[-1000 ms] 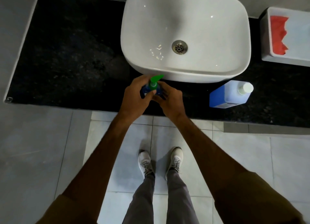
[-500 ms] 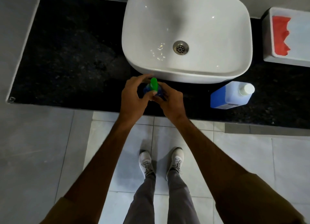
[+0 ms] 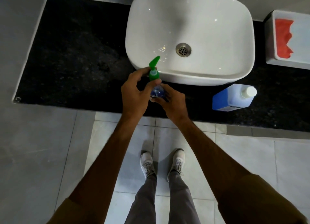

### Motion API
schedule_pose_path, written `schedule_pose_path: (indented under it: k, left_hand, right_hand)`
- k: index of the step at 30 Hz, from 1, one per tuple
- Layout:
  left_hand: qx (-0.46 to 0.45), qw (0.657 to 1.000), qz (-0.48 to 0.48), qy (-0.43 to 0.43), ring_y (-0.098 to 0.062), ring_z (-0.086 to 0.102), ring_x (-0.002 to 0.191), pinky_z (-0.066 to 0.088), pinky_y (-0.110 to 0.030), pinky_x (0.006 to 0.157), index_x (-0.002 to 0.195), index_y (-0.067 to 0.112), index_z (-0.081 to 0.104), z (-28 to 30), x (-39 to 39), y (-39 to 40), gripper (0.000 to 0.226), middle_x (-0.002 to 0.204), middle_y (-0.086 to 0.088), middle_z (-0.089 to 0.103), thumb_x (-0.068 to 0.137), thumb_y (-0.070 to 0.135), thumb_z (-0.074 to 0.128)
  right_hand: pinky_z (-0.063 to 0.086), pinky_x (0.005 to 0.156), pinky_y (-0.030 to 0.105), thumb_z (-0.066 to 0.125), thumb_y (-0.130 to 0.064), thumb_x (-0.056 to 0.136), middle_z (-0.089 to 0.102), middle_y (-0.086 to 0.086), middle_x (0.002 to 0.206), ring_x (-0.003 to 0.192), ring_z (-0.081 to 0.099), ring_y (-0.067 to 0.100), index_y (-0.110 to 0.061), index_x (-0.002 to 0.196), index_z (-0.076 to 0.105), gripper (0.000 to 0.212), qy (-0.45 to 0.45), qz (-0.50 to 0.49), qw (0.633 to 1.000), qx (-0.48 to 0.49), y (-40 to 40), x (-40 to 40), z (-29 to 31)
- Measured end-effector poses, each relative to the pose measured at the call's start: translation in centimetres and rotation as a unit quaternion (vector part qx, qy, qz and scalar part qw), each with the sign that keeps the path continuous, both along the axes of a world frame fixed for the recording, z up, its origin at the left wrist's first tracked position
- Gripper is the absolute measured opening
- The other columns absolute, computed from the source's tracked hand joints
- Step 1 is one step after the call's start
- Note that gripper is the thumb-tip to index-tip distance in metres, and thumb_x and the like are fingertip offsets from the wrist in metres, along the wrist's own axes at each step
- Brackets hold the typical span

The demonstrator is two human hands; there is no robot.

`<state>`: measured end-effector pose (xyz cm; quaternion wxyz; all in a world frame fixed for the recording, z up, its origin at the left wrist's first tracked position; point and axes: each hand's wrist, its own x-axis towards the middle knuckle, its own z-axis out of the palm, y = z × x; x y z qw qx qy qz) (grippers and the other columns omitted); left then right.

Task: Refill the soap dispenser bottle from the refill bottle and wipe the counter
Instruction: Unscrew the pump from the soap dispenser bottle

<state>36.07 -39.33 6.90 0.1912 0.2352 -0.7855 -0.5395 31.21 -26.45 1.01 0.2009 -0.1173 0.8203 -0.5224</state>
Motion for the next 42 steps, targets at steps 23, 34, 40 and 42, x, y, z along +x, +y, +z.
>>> schedule_pose_path:
  k: [23, 34, 40, 42]
  left_hand:
    - [-0.134, 0.944, 0.090, -0.288, -0.034, 0.067, 0.109, 0.053, -0.045, 0.098, 0.109, 0.007, 0.066, -7.0, 1.0, -5.0, 0.036, 0.116, -0.017, 0.070, 0.085, 0.027, 0.083]
    - [-0.173, 0.942, 0.099, -0.271, -0.038, 0.059, 0.117, 0.048, -0.051, 0.100, 0.122, 0.008, 0.059, -8.9, -1.1, -5.4, 0.058, 0.125, -0.017, 0.060, 0.081, 0.041, 0.083]
    - [-0.157, 0.966, 0.155, -0.135, -0.028, 0.063, 0.099, 0.055, -0.047, 0.087, 0.118, 0.008, 0.065, -7.7, 6.1, -3.3, 0.035, 0.112, -0.014, 0.062, 0.094, 0.031, 0.074]
    - [-0.170, 0.970, 0.141, -0.102, -0.024, 0.062, 0.091, 0.055, -0.042, 0.079, 0.112, 0.004, 0.067, -7.3, 9.2, -0.7, 0.024, 0.104, -0.014, 0.065, 0.096, 0.021, 0.072]
  right_hand:
    - [0.058, 0.104, 0.044, 0.085, -0.012, 0.083, 0.075, 0.004, 0.122, 0.114, 0.072, 0.015, -0.014, 0.134, 0.065, 0.055, 0.009, -0.021, 1.000, -0.010, -0.1, 0.5, -0.4]
    - [0.053, 0.111, 0.036, 0.084, -0.019, 0.086, 0.070, 0.002, 0.135, 0.122, 0.068, 0.013, -0.016, 0.150, 0.053, 0.071, 0.037, -0.001, 0.999, 0.033, -0.1, 0.4, -0.7]
    - [0.046, 0.115, 0.024, 0.086, -0.026, 0.085, 0.061, 0.001, 0.148, 0.135, 0.058, 0.011, -0.017, 0.153, 0.049, 0.077, 0.043, -0.016, 0.997, 0.055, 2.6, 1.4, -1.2]
    - [0.049, 0.111, 0.023, 0.082, -0.027, 0.089, 0.063, -0.002, 0.142, 0.131, 0.060, 0.007, -0.018, 0.145, 0.057, 0.062, 0.044, -0.036, 0.997, 0.051, 5.0, 2.9, -1.5]
